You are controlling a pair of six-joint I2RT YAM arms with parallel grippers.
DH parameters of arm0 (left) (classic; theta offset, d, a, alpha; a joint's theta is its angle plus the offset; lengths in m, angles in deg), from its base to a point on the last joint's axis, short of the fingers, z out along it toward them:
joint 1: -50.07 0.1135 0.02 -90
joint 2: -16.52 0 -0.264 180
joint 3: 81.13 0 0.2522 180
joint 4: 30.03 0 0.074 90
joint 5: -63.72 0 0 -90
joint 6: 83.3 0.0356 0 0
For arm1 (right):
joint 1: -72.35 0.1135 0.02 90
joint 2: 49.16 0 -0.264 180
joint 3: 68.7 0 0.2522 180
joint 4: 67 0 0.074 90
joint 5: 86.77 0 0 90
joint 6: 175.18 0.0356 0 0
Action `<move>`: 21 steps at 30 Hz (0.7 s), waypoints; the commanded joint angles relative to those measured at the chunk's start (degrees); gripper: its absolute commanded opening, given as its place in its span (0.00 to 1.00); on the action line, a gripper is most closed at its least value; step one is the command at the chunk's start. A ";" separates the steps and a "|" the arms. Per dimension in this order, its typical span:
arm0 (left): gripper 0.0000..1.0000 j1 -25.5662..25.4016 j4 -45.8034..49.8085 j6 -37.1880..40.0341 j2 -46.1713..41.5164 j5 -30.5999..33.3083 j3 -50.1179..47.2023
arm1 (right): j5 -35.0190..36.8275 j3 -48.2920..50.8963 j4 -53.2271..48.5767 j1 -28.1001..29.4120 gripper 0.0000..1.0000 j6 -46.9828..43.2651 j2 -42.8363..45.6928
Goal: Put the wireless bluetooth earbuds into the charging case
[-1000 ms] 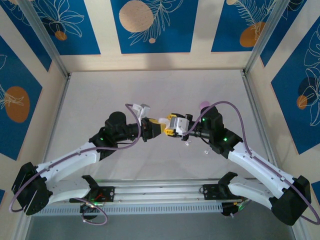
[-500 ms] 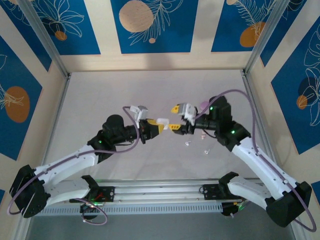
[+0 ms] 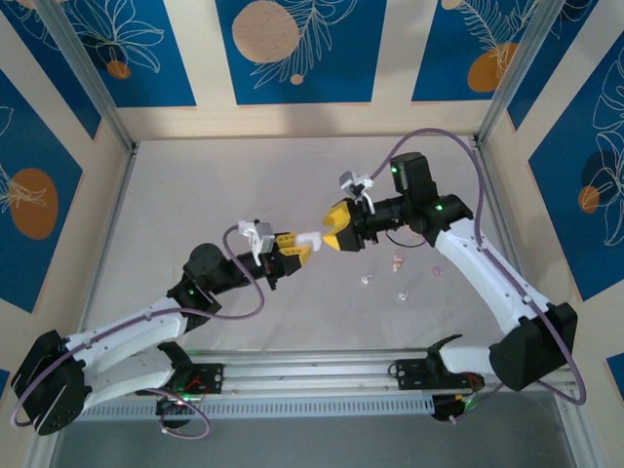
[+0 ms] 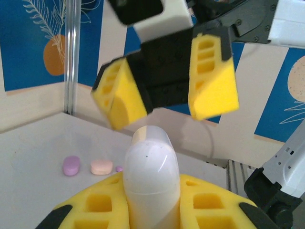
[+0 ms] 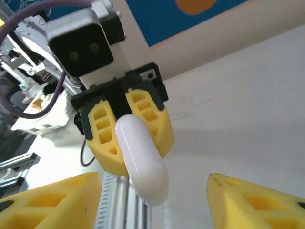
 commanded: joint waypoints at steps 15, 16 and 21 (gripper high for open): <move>0.08 -0.49 -8.60 -0.30 -0.85 -0.44 -2.18 | 5.82 -1.07 0.03 4.22 0.57 -0.58 -1.90; 0.08 -0.44 -8.74 -0.46 -0.89 -0.45 -2.28 | 6.01 -0.85 0.28 4.25 0.57 -0.92 -1.75; 0.08 -0.42 -8.48 -0.66 -1.24 -1.91 -2.37 | 10.70 0.45 4.14 4.42 0.55 1.27 -0.68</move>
